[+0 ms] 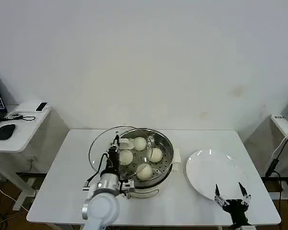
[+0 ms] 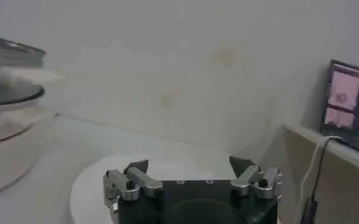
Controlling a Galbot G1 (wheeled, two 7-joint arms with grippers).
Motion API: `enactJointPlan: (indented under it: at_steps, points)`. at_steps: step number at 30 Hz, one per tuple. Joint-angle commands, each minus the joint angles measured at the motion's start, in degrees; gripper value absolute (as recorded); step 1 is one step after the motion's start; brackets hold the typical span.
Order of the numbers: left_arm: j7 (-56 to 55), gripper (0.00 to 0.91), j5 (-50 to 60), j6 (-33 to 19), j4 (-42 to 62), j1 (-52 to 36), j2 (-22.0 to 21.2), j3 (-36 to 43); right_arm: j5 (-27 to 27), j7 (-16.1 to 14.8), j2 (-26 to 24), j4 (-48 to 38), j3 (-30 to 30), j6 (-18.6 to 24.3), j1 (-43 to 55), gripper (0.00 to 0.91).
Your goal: Take steamed baozi put them in steamer then cover it.
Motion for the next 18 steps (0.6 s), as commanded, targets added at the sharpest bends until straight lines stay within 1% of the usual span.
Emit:
enactJointPlan:
  at_steps: [1, 18]
  points:
    - [1.01, 0.0, 3.04, 0.37, 0.93, -0.87, -3.57, 2.24, -2.35, 0.11, 0.49, -0.77, -1.91, 0.31, 0.15, 0.907]
    - [0.7, 0.0, 4.78, 0.21, 3.82, -2.38, -6.0, 5.49, -3.5, 0.27, 1.33, -2.2, -2.42, 1.08, -0.2, 0.907]
